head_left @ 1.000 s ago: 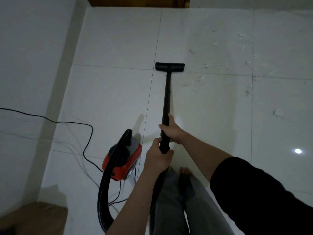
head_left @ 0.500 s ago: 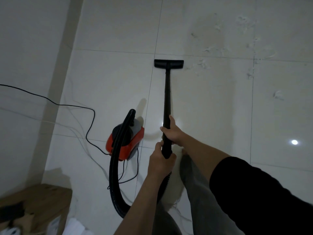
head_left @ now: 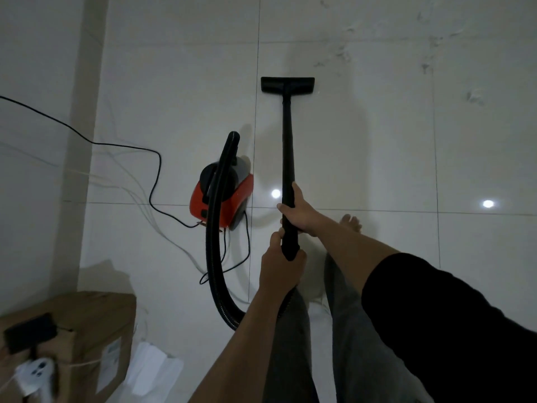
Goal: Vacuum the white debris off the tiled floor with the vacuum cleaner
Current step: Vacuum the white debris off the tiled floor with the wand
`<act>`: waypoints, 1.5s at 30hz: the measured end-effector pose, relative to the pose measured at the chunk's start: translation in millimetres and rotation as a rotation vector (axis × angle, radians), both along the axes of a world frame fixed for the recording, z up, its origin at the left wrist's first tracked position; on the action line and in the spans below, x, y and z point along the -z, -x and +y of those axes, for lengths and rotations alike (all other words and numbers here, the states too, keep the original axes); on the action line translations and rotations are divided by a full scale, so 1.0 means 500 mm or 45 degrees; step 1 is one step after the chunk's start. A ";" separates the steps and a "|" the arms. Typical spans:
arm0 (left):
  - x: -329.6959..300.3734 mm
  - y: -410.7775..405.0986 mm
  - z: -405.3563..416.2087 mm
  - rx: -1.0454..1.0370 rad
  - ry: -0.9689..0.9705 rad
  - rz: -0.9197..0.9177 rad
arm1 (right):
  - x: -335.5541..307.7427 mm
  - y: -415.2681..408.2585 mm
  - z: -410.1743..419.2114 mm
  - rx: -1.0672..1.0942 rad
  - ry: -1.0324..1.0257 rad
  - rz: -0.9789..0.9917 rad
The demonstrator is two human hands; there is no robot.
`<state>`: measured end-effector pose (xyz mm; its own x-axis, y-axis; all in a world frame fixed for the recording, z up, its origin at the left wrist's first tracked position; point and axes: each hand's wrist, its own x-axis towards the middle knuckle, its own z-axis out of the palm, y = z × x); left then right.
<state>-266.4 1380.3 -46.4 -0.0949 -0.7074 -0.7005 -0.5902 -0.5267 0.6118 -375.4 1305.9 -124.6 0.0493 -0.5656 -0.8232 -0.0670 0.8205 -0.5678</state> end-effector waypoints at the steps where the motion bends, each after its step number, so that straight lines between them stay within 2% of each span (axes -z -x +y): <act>1: 0.006 -0.011 0.014 -0.001 0.000 0.006 | 0.007 -0.010 0.014 0.004 0.007 -0.003; 14: 0.070 -0.052 0.137 -0.040 -0.053 0.045 | 0.061 -0.047 0.127 0.000 0.047 -0.007; 21: 0.037 -0.033 0.224 -0.078 -0.027 0.036 | 0.043 -0.036 0.213 -0.056 0.061 0.024; 25: 0.026 -0.005 0.267 -0.097 -0.030 0.017 | 0.020 -0.014 0.257 0.012 0.113 0.042; 32: -0.015 0.084 0.322 -0.101 0.044 0.086 | -0.014 0.080 0.319 0.077 0.164 0.057; 37: -0.041 0.191 0.346 -0.071 0.080 0.048 | -0.028 0.190 0.341 0.046 0.154 0.083; 45: -0.044 0.330 0.354 0.016 0.020 0.106 | -0.019 0.331 0.348 0.025 0.084 0.089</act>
<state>-431.3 1557.1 -24.4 -0.1613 -0.7164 -0.6788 -0.5434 -0.5096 0.6671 -541.0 1480.0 -115.3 -0.0182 -0.6192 -0.7850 -0.0927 0.7828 -0.6153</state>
